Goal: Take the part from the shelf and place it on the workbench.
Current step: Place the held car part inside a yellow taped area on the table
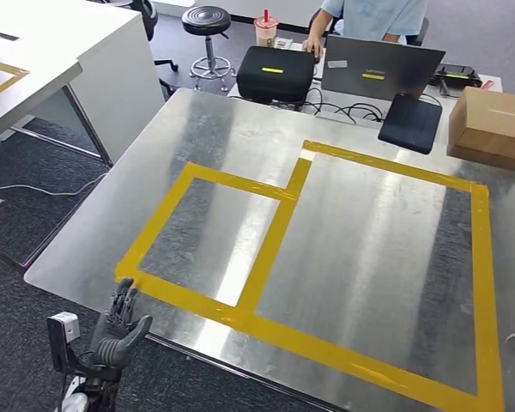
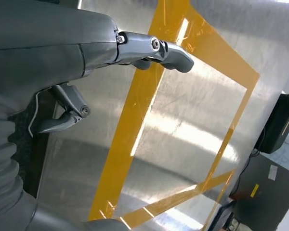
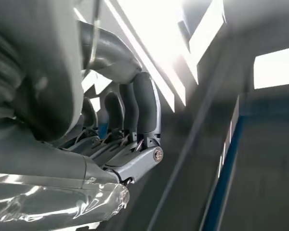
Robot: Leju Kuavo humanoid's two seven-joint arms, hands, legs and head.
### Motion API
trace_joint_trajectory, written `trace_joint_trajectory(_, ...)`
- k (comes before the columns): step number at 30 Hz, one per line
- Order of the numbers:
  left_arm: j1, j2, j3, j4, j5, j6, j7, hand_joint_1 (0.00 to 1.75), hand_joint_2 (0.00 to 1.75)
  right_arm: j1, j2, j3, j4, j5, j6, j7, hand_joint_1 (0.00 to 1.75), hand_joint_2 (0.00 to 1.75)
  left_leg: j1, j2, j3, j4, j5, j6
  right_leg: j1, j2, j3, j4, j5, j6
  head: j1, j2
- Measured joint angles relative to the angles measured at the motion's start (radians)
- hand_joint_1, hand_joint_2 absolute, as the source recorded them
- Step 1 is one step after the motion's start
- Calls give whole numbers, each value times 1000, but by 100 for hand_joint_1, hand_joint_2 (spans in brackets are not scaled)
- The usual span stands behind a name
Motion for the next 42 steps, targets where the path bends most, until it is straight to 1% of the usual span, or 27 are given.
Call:
trace_joint_trajectory(2,1,6,0,-2,3,-7,1,0,175,55,-22,77,5,64,69,65,134,175,0,0,0,0,0,0,0,1,-1,0,0,0,-2,0)
trace_joint_trajectory(5,2,11,3,-2,-1,-21,1,0,175,115,-62,177,5,100,106,116,134,175,4,0,5,0,-2,-3,5,1,1,-1,-2,-3,-2,0)
trace_joint_trajectory(9,3,12,4,-2,-10,-29,1,0,175,146,-100,272,-1,115,122,142,134,175,12,0,20,0,-11,-4,13,1,12,-7,-13,-9,-2,0)
trace_joint_trajectory(11,4,12,3,-2,-13,-33,1,0,175,156,-122,302,-8,109,154,157,134,175,14,0,26,0,-14,-4,15,1,20,-8,-16,-11,-2,0)
trace_joint_trajectory(13,4,13,2,0,-18,-40,1,0,175,169,-160,335,-18,91,214,181,134,175,16,0,34,0,-16,-3,18,1,28,-12,-18,-11,-2,0)
trace_joint_trajectory(15,3,13,0,4,-21,-45,-2,0,175,181,-204,382,-27,73,252,208,134,175,21,-1,43,0,-20,-3,22,0,40,-18,-21,-12,-2,0)
trace_joint_trajectory(19,1,15,-7,13,-28,-52,-14,0,175,182,-287,511,-32,42,258,265,134,175,26,-6,57,0,-28,-1,28,-3,61,-25,-29,-10,-2,0)
trace_joint_trajectory(22,-4,17,-17,17,-29,-55,-19,0,175,181,-344,626,-33,-60,297,296,134,175,24,-12,55,1,-27,1,26,-9,62,-28,-27,-8,-1,0)
trace_joint_trajectory(24,-8,19,-23,22,-28,-57,-25,0,175,212,-367,708,-30,-142,326,307,134,175,19,-19,47,1,-24,4,21,-16,56,-25,-23,-2,0,0)
trace_joint_trajectory(25,-8,19,-25,25,-25,-57,-29,0,175,231,-372,740,-29,-155,324,306,134,175,15,-21,41,1,-21,5,16,-18,52,-21,-21,2,0,0)
trace_joint_trajectory(27,-6,21,-26,29,-20,-54,-35,0,175,254,-374,776,-27,-122,290,302,134,175,7,-20,30,2,-16,7,7,-17,42,-15,-16,4,0,0)
trace_joint_trajectory(30,-9,24,-26,31,-16,-50,-33,0,175,256,-374,780,-29,9,248,306,134,175,2,-17,22,1,-14,8,3,-13,27,-12,-14,6,0,0)
trace_joint_trajectory(33,-12,25,-24,31,-16,-48,-26,0,175,255,-367,735,-37,113,219,286,134,175,2,-15,19,1,-14,7,2,-12,20,-12,-15,6,0,0)
trace_joint_trajectory(37,-13,26,-20,31,-17,-47,-19,0,175,247,-341,633,-48,156,189,254,134,175,2,-11,17,1,-12,6,2,-7,20,-11,-10,5,0,0)
trace_joint_trajectory(42,-13,27,-16,31,-20,-48,-16,0,175,242,-295,507,-61,190,136,241,134,175,-1,-7,10,1,-7,6,-1,-2,17,-9,-4,5,0,0)
